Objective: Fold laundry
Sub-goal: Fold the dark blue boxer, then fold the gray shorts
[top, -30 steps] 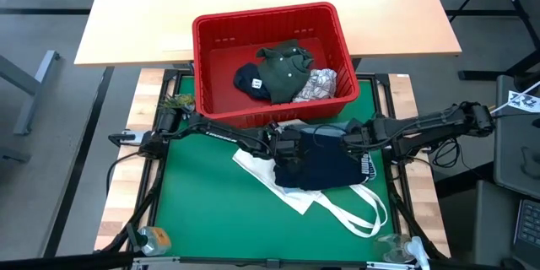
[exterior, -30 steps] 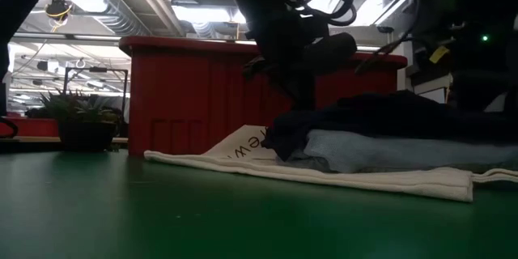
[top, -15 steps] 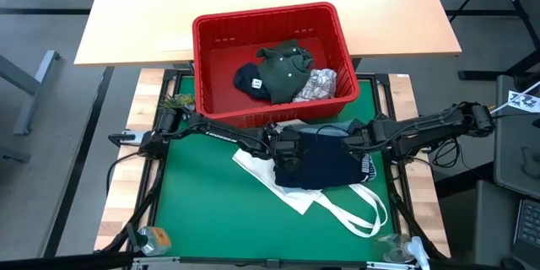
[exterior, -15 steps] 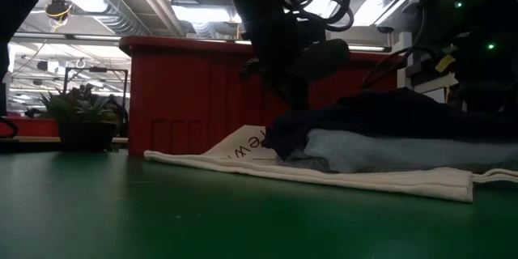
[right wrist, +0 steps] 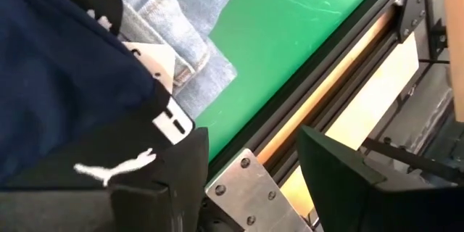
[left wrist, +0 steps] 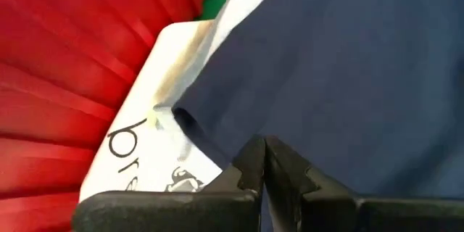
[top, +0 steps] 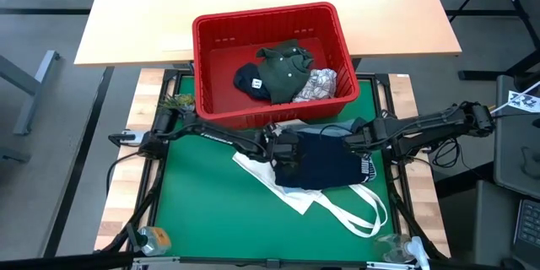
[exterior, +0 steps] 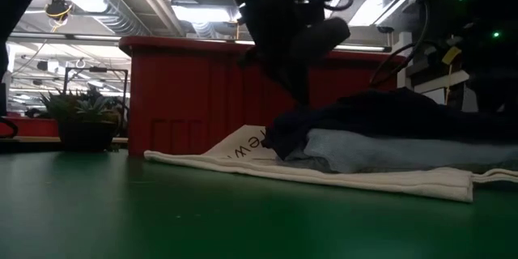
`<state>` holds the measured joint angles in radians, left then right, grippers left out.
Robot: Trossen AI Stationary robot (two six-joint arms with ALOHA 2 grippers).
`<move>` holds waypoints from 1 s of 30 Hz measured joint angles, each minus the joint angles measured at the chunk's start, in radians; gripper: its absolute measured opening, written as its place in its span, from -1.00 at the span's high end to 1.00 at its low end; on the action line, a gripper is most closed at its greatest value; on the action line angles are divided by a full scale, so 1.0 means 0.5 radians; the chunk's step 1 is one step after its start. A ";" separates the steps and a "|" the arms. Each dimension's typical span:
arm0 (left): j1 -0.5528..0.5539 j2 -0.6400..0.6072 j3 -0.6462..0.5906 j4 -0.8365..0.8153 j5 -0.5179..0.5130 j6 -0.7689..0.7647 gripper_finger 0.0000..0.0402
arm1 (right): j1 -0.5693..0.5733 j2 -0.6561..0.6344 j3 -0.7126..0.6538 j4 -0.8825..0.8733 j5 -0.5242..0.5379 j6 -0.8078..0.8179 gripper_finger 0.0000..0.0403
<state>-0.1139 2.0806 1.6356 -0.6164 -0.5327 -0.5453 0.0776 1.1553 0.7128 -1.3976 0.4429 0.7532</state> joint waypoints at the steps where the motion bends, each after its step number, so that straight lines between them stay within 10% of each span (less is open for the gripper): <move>1: -0.007 -0.005 0.000 0.004 0.000 0.000 0.98 | 0.000 0.000 0.000 0.000 0.014 0.000 -0.04; 20: -0.119 -0.649 0.000 -0.052 0.153 0.176 0.98 | 0.003 -0.002 0.480 -0.183 -0.054 -0.153 -0.04; 30: -0.049 -0.918 0.000 -0.039 -0.348 0.755 0.89 | 0.001 -0.002 0.636 0.270 -0.015 -0.549 -0.04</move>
<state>-0.1383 1.6216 1.6356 -0.6360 -0.7068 -0.1680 0.0780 1.1545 1.0309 -1.2625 0.4356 0.4787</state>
